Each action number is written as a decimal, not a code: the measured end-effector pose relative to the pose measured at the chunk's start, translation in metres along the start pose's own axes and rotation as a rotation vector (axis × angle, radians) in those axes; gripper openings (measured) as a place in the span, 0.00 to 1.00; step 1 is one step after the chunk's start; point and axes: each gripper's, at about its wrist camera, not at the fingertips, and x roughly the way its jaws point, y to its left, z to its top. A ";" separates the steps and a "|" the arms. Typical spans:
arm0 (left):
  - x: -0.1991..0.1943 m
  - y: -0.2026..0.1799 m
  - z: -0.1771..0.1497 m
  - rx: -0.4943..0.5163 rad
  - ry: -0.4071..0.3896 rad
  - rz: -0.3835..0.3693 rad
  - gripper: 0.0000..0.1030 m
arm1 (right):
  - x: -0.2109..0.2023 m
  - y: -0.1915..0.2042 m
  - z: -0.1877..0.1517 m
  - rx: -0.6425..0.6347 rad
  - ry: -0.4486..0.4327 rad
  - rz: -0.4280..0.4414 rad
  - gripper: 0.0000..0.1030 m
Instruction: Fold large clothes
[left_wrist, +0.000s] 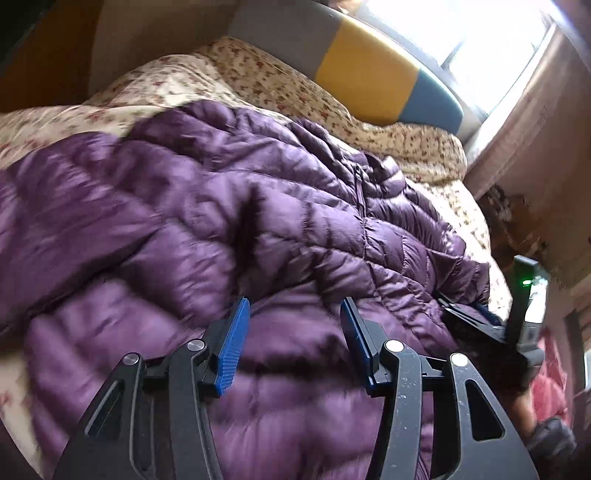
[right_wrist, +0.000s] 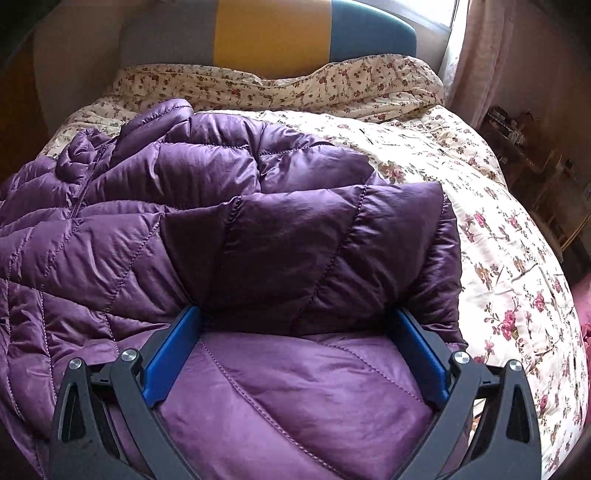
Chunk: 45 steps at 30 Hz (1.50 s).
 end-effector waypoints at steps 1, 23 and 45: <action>-0.012 0.007 -0.004 -0.025 -0.017 0.015 0.62 | 0.000 0.000 0.000 0.001 -0.001 0.000 0.97; -0.273 0.326 -0.139 -0.970 -0.416 0.306 0.62 | -0.003 0.000 0.000 0.000 -0.006 -0.005 0.98; -0.227 0.250 -0.033 -0.576 -0.388 0.305 0.08 | -0.002 0.001 -0.001 0.002 -0.007 -0.005 0.98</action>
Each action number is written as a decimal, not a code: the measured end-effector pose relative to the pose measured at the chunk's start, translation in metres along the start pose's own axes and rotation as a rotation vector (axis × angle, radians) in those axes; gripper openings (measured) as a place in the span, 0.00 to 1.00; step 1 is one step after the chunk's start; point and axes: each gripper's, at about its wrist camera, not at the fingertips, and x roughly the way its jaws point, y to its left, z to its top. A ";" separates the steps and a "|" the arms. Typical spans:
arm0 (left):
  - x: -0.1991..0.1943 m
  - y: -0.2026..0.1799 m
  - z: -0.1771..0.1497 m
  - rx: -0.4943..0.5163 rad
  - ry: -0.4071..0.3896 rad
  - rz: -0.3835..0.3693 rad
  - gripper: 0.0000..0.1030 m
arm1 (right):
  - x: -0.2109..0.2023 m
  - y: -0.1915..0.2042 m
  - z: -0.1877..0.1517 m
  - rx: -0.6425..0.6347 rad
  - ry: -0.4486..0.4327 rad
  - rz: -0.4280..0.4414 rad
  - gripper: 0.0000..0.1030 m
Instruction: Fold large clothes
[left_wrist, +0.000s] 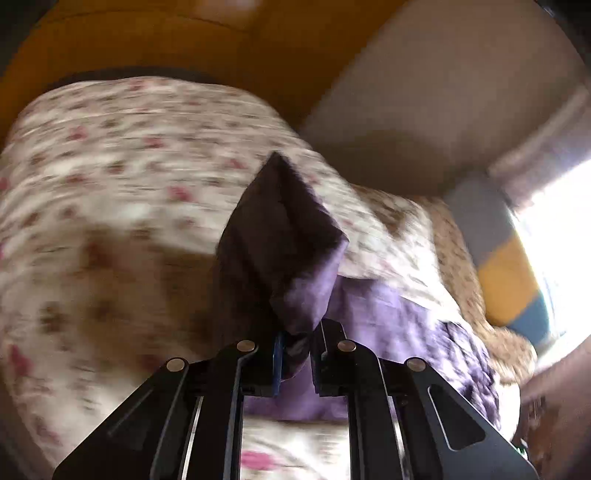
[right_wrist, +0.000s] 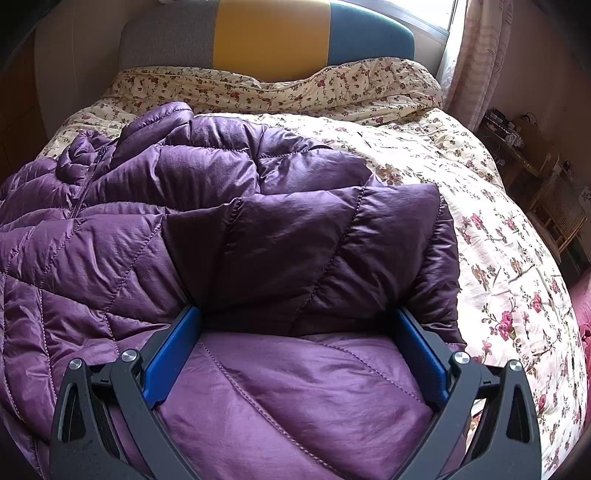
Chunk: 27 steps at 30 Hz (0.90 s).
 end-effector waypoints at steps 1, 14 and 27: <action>0.006 -0.017 -0.004 0.024 0.016 -0.028 0.08 | 0.000 0.000 0.000 0.000 -0.001 -0.001 0.98; 0.063 -0.224 -0.098 0.264 0.251 -0.366 0.08 | -0.001 -0.001 0.000 0.004 -0.001 0.004 0.98; 0.089 -0.357 -0.211 0.403 0.501 -0.640 0.08 | -0.001 0.000 0.000 0.007 -0.001 0.008 0.98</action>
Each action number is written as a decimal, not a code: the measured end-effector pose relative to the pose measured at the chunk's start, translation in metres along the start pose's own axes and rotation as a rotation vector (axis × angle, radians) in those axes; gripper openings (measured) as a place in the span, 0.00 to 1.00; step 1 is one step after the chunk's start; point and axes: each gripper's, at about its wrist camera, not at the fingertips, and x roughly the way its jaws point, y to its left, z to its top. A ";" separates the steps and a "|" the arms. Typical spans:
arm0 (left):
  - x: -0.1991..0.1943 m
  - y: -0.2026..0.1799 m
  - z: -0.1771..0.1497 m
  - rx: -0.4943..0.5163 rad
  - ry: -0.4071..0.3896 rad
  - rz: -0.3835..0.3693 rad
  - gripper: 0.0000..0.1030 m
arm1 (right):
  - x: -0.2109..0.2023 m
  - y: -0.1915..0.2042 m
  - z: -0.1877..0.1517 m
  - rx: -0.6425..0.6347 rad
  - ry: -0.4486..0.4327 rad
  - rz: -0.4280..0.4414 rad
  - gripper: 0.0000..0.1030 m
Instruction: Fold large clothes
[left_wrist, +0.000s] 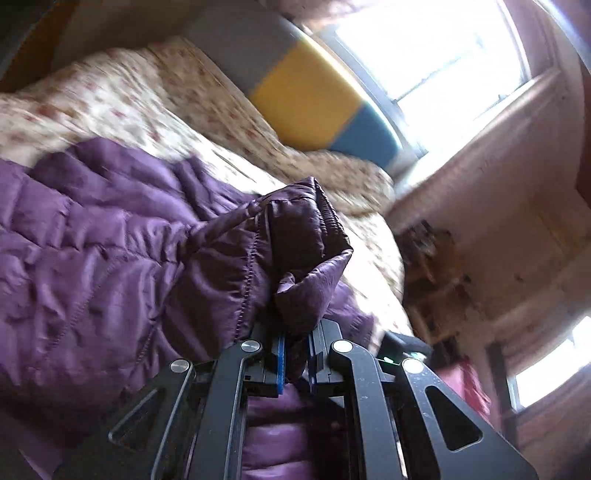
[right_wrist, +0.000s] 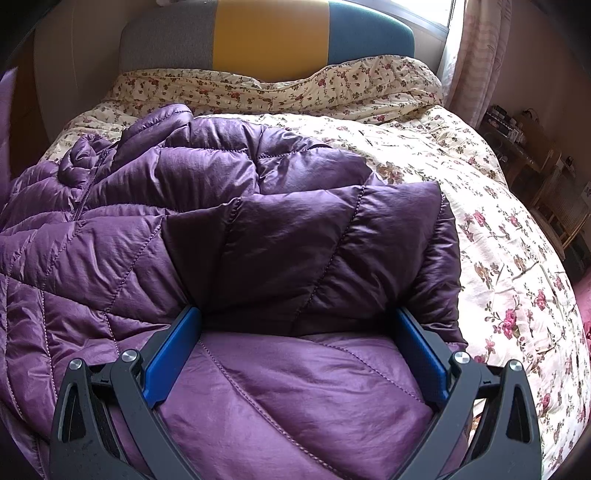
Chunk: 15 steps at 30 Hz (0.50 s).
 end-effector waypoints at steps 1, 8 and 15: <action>0.009 -0.003 -0.002 0.007 0.019 -0.012 0.08 | 0.000 0.000 0.000 0.001 0.000 0.002 0.98; 0.049 -0.008 -0.018 0.042 0.132 -0.050 0.09 | 0.000 0.002 0.002 0.003 -0.001 0.002 0.98; 0.037 -0.005 -0.020 0.081 0.110 -0.017 0.55 | -0.003 0.004 0.002 -0.009 -0.002 -0.015 0.97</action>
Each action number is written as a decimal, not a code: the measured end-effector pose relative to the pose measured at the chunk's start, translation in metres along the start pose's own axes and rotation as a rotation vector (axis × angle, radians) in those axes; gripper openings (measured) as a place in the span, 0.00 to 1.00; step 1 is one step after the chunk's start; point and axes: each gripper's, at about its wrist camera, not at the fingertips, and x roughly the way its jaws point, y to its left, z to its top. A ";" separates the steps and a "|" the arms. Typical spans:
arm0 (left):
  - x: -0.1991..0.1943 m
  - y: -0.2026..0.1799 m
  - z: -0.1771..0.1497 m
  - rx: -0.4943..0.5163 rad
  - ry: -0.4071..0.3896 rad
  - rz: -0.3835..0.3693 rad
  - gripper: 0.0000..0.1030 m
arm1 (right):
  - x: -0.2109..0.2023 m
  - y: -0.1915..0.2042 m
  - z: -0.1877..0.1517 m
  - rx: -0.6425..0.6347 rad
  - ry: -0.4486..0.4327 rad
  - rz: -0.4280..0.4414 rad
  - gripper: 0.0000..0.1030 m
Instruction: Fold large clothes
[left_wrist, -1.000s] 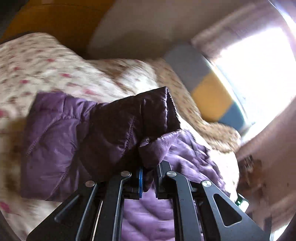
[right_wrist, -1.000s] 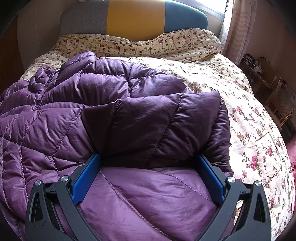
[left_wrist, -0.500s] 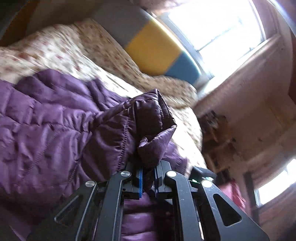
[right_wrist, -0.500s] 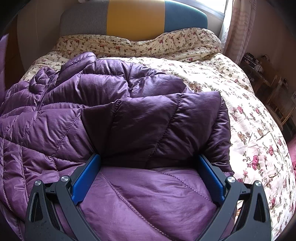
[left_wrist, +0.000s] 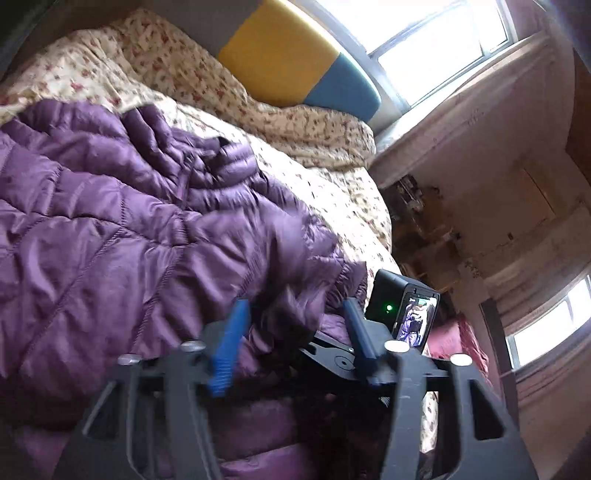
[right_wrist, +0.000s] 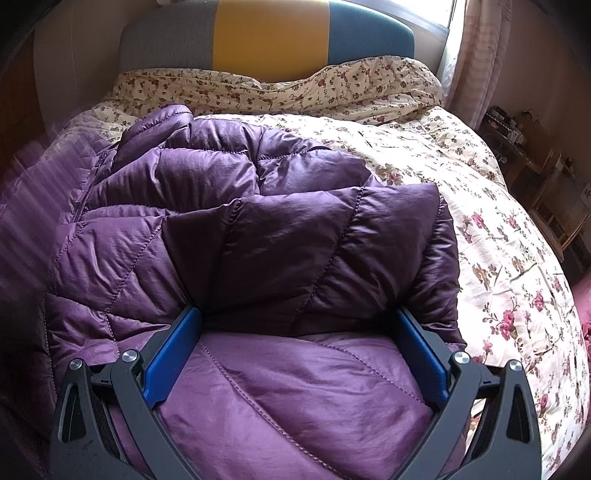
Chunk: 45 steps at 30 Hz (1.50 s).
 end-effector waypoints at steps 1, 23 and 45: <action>-0.004 0.003 0.001 -0.007 -0.007 0.008 0.55 | -0.002 0.001 0.000 -0.004 -0.003 -0.003 0.97; -0.130 0.072 -0.009 -0.030 -0.226 0.314 0.55 | -0.047 0.037 0.022 0.169 0.105 0.421 0.46; -0.085 0.125 -0.006 0.002 -0.076 0.504 0.51 | -0.022 -0.005 -0.003 0.055 0.072 0.062 0.04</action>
